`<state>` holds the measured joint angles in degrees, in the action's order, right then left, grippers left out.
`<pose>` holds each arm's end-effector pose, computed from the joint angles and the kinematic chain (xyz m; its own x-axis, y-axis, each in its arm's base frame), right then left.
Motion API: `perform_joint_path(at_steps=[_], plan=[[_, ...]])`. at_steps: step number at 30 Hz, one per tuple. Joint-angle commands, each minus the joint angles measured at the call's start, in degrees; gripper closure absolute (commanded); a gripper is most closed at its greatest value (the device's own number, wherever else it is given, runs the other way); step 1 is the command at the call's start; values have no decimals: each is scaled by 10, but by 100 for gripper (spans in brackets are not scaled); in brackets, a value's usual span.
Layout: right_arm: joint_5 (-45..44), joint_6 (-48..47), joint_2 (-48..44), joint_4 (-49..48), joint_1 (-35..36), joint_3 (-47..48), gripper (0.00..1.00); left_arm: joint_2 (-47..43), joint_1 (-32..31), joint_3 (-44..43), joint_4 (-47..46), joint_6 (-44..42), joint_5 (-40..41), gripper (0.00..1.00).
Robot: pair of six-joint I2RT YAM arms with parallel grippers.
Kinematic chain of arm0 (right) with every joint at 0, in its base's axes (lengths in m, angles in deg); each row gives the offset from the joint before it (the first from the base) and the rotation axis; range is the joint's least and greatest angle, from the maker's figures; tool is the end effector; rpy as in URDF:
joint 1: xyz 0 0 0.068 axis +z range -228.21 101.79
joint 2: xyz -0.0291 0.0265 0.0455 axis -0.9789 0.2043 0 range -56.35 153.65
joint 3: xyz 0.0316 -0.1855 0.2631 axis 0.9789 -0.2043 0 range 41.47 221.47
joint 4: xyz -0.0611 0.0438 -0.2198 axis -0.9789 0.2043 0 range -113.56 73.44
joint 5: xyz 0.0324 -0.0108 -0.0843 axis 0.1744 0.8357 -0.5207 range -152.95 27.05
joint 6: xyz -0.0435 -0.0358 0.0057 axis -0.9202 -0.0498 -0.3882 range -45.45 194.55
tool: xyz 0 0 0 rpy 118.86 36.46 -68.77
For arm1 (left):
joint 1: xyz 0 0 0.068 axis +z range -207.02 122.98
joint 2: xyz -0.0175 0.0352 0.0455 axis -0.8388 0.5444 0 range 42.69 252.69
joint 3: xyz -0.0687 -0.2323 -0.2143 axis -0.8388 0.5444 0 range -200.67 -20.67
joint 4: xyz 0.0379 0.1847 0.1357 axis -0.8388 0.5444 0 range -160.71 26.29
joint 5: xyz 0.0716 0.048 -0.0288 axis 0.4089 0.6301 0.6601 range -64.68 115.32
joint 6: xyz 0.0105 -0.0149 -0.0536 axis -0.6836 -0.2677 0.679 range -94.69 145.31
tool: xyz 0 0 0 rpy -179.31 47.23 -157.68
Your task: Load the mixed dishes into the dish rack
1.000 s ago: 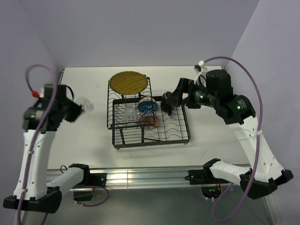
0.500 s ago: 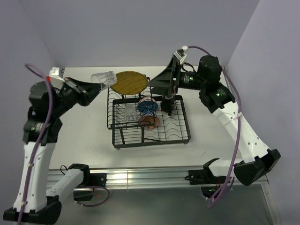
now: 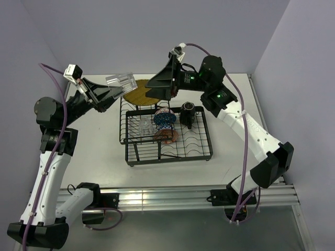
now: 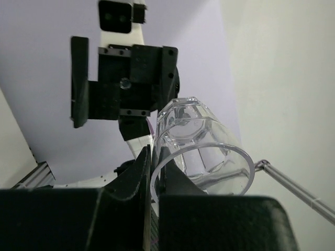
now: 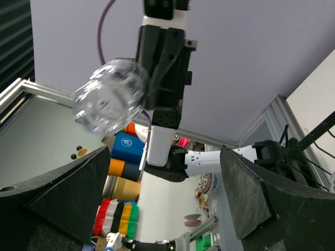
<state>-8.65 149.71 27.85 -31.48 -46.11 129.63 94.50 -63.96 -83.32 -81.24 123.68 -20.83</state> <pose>0.2304 0.1824 0.5226 -0.9058 0.0976 -0.4123 -0.4205 -0.0873 0.9031 0.1132 -0.0427 0.4979 -0.7951 -0.5936 -0.1245 0.2487 -0.1319 -0.9595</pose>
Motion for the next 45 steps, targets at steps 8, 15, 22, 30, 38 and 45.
perform_joint_path(at_steps=[8, 15, 22, 30, 38, 45], plan=[[-17, -6, 34, -13, 36, 103, 10, 4, -1, -3, -90, 37, -52, 100], [-21, -9, 58, 1, 60, 152, 12, 7, -1, -1, -76, 26, -61, 100], [-29, -24, 96, 34, 92, 201, 18, 10, -3, -15, -49, 10, -66, 100], [-33, -33, 114, 55, 100, 230, 75, 0, -7, 1, -59, 23, -68, 100], [-155, -245, 110, 348, 90, 329, 100, -28, -5, 10, 74, -42, -59, 1], [-388, -431, 103, 608, 105, 353, 100, -7, 46, -171, 516, -341, 44, 1]])
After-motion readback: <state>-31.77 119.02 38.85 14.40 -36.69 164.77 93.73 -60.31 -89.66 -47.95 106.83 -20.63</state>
